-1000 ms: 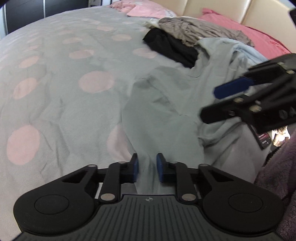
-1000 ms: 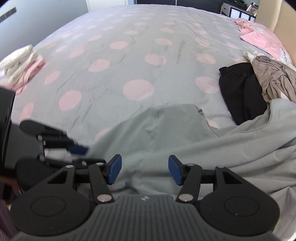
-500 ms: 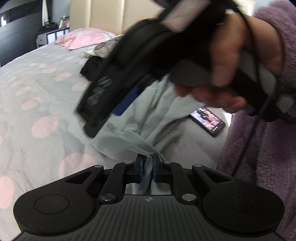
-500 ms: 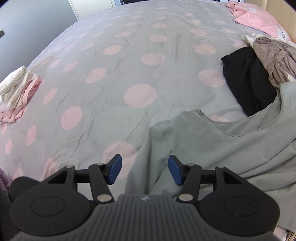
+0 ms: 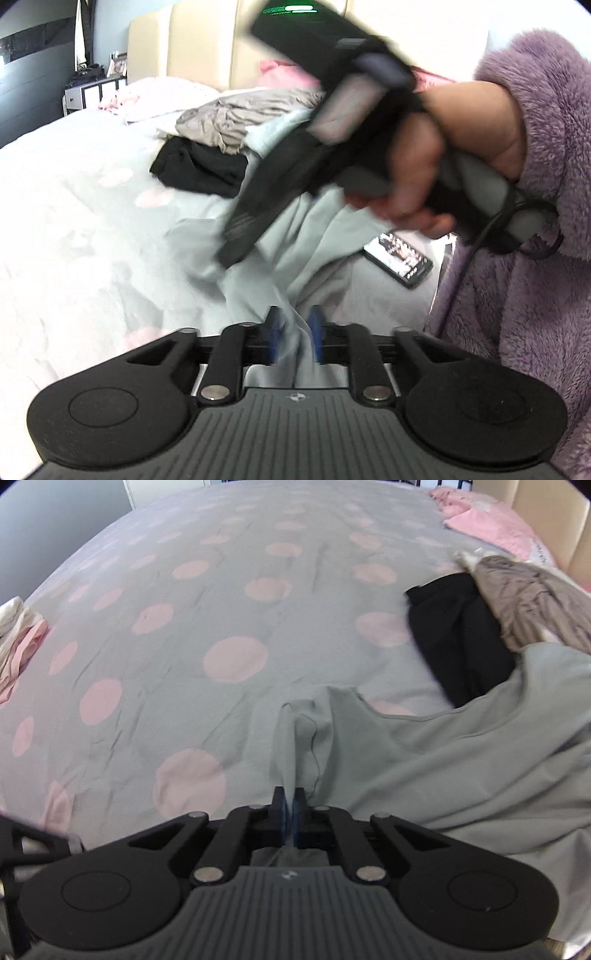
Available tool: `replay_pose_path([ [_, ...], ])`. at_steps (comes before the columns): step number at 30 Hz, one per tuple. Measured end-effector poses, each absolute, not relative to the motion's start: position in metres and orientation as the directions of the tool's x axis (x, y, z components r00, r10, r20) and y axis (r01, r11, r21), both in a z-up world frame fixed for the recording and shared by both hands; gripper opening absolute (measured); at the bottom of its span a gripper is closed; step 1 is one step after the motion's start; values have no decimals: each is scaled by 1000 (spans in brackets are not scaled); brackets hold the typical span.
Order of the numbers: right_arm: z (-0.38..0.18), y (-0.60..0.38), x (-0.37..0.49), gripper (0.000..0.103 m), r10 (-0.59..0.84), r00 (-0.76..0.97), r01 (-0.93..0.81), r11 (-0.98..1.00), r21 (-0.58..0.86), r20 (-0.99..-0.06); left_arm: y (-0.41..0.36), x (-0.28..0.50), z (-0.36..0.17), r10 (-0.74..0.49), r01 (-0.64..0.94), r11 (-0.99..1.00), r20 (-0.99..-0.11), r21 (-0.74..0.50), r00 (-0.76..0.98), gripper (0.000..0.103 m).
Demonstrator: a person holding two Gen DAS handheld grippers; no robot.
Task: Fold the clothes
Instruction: 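Pull the grey-green shirt out with the right gripper while the left gripper approaches, then grasp the grey-green shirt edge with the left gripper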
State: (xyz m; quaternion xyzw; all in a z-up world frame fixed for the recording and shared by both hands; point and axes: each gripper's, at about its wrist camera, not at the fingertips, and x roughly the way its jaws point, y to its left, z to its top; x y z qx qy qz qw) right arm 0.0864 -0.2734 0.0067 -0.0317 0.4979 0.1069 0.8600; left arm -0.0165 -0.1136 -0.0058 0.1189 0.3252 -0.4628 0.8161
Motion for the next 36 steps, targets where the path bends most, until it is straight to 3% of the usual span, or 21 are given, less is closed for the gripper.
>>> replay_pose_path([
  [2,22,-294,78,3,123,505,-189,981,29,-854,-107,-14,1,-688,825,552,-624,-119,370,45],
  [4,36,-320,70,3,91,527,-140,990,19,-845,-103,-9,7,-693,815,565,-612,-131,381,50],
  [15,93,-485,23,1,-178,575,176,980,-91,-799,-121,44,21,-619,786,616,-655,-63,433,52],
  [22,81,-596,3,1,-340,477,376,913,-161,-811,-162,69,28,-617,818,575,-663,-12,424,52],
  [26,58,-631,-3,2,-338,417,437,888,-140,-844,-196,90,31,-605,837,546,-675,33,421,52],
  [31,43,-633,-2,23,-343,411,432,889,-151,-845,-238,114,30,-590,860,502,-691,91,418,52],
  [36,56,-624,2,48,-318,542,403,911,-91,-778,-279,142,26,-586,877,465,-700,122,408,52],
])
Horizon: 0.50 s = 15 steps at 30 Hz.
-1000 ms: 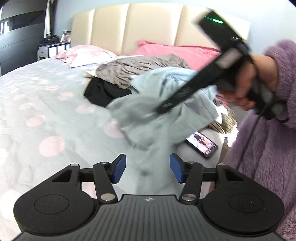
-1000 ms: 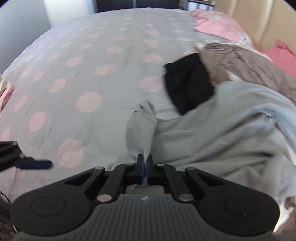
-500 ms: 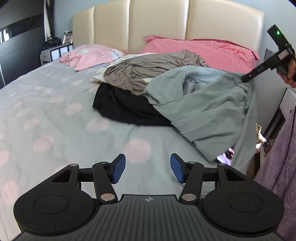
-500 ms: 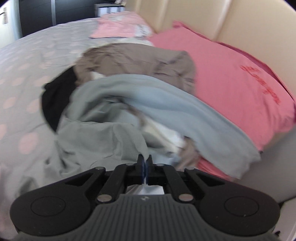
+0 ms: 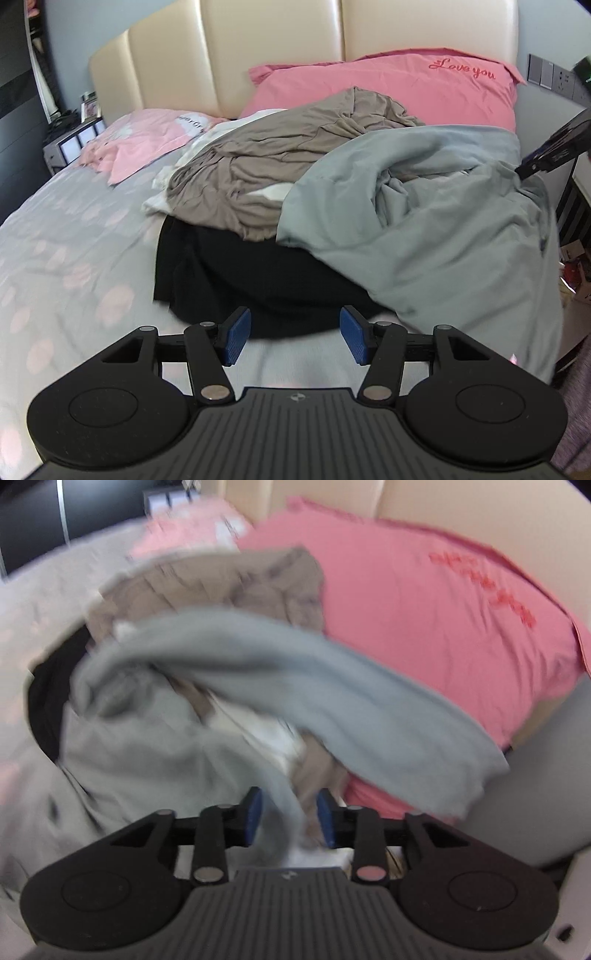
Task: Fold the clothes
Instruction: 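Grasp the grey-green shirt edge with the left gripper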
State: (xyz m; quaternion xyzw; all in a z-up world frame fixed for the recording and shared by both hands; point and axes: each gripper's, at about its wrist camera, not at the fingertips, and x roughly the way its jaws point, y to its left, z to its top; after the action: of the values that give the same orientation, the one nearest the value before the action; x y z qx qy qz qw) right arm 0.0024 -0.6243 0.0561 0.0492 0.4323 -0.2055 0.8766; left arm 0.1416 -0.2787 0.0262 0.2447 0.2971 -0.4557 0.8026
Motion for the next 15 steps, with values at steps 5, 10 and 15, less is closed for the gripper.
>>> replay_pose_path([
  [5,43,-622,22,55,-291,601,353,932,-79,-745,-320,179,18,-574,890,444,-728,107,374,52],
  [10,29,-631,24,56,-257,610,333,941,-52,-750,-357,221,1,-564,891,451,-754,61,337,52],
  [15,18,-632,28,56,-238,611,291,954,-65,-755,-386,254,-19,-555,903,429,-782,21,282,52],
])
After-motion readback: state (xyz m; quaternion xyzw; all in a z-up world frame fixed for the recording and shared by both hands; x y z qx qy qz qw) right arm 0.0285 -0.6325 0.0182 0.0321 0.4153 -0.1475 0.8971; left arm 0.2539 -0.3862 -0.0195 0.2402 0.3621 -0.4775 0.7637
